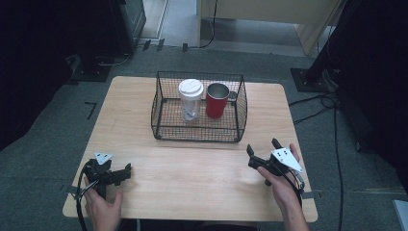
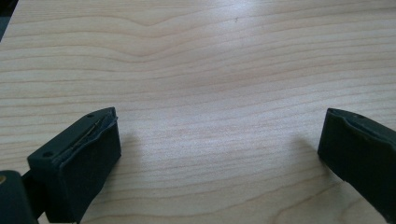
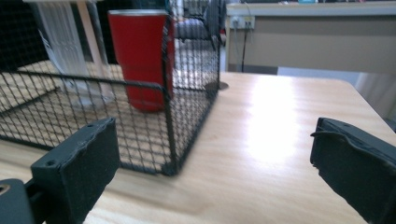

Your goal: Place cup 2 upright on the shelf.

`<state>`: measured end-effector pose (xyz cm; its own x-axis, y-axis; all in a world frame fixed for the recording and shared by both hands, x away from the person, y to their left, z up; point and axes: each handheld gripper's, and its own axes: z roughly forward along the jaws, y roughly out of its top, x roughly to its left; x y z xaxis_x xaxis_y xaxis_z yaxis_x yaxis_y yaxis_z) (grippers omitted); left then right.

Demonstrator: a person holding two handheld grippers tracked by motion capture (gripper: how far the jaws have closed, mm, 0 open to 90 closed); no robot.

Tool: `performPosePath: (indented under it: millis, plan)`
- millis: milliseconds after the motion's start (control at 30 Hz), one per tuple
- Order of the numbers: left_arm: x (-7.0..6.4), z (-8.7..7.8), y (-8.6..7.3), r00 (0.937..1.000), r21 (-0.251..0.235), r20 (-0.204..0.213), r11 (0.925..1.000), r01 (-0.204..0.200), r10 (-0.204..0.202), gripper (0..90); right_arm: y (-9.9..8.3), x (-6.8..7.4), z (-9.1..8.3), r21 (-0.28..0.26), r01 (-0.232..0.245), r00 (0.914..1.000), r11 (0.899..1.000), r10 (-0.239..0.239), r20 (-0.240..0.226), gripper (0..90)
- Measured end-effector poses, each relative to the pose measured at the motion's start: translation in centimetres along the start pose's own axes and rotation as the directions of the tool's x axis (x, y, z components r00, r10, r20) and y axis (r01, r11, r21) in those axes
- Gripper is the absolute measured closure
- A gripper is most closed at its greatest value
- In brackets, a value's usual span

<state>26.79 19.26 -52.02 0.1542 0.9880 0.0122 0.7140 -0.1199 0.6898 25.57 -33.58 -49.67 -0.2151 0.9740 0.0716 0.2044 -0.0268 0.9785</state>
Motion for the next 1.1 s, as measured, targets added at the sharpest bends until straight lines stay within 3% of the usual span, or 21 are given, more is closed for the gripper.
performPosePath:
  millis: [200, 433, 600, 700, 800, 967, 1067, 1100]
  plan:
    - [0.0, 0.0, 0.0, 1.0000, 0.000, 0.000, 1.0000, 0.000, 0.000, 0.0, -1.1, -1.2, -1.0, 0.040, 0.002, 0.9995, 0.999, -0.003, 0.033, 1.6]
    - [0.0, 0.0, 0.0, 1.0000, -0.002, 0.000, 1.0000, 0.002, -0.002, 0.0, -2.1, -2.9, -2.1, 0.110, 0.047, 0.9940, 0.993, -0.058, 0.093, 1.5]
    - [-0.1, 0.0, 0.0, 1.0000, -0.002, -0.003, 1.0000, 0.005, -0.005, 0.0, -2.7, -4.0, -3.0, 0.198, 0.009, 0.9919, 0.980, -0.033, 0.122, 1.5]
    - [-0.4, 0.1, 0.1, 1.0000, -0.002, -0.004, 1.0000, 0.003, -0.003, 0.0, -2.8, -4.6, -3.5, 0.223, -0.010, 0.9903, 0.975, -0.021, 0.137, 1.5]
    - [-0.4, 0.1, 0.1, 1.0000, -0.002, -0.002, 1.0000, 0.002, -0.002, 0.0, -2.9, -5.2, -3.9, 0.283, -0.003, 0.9848, 0.959, -0.046, 0.167, 1.5]
    - [-0.4, 0.1, 0.1, 1.0000, -0.002, -0.002, 1.0000, 0.002, -0.002, 0.0, -3.3, -5.9, -4.2, 0.433, 0.023, 0.9802, 0.901, -0.106, 0.168, 1.5]
    - [-0.4, 0.1, 0.1, 1.0000, -0.001, -0.003, 1.0000, 0.002, -0.002, 0.0, -3.5, -6.3, -4.2, 0.512, -0.005, 0.9845, 0.859, -0.085, 0.153, 0.9]
    - [-0.4, 0.1, 0.1, 1.0000, -0.002, -0.003, 1.0000, 0.002, -0.002, 0.0, -3.5, -6.4, -4.2, 0.521, -0.008, 0.9876, 0.853, -0.075, 0.138, 0.9]
